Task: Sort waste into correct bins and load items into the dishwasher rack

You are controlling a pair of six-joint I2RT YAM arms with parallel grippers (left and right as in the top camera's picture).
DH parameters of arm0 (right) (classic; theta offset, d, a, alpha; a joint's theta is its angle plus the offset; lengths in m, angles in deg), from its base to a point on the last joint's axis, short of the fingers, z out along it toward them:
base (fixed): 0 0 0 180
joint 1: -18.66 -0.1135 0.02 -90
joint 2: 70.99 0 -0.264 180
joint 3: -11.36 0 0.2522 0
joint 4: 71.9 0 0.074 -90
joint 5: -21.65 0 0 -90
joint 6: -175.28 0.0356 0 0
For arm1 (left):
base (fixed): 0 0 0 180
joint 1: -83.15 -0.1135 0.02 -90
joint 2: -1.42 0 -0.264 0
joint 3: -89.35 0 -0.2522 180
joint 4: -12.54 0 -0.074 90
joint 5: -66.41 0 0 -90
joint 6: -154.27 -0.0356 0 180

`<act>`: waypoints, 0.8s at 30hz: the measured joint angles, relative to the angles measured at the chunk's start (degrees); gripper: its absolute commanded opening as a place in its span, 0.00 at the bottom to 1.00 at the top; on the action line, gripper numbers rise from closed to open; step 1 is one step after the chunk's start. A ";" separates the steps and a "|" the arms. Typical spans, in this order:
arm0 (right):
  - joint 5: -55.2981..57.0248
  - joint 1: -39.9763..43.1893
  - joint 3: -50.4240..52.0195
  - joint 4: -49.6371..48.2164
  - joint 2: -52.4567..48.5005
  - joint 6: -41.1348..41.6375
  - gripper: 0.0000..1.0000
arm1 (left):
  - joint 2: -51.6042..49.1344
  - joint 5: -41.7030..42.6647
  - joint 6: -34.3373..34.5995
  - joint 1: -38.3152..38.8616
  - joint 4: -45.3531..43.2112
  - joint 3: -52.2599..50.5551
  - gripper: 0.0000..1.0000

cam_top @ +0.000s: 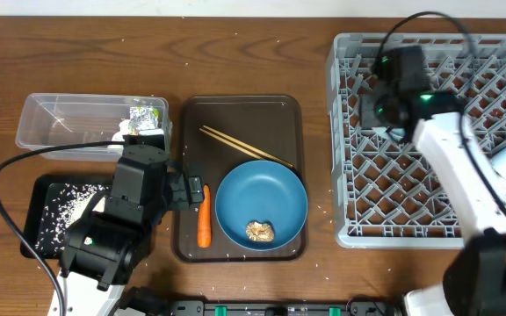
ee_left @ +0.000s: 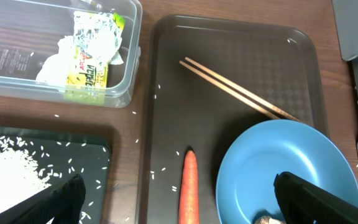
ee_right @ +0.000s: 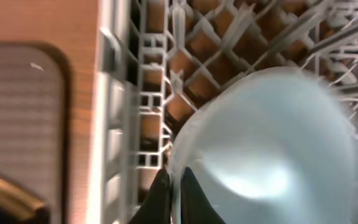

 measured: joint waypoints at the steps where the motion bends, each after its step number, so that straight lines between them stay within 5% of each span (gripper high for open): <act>1: -2.29 0.96 -1.75 1.75 1.16 0.20 0.01 | 0.00 0.00 0.00 0.02 0.00 0.00 0.98; 11: -29.35 13.42 -8.24 5.57 11.02 1.07 0.01 | 0.00 0.00 0.00 0.00 0.00 0.00 0.98; 24: -67.95 24.22 -8.09 5.75 -6.56 -4.13 0.01 | 0.00 0.00 0.00 0.00 0.00 0.00 0.98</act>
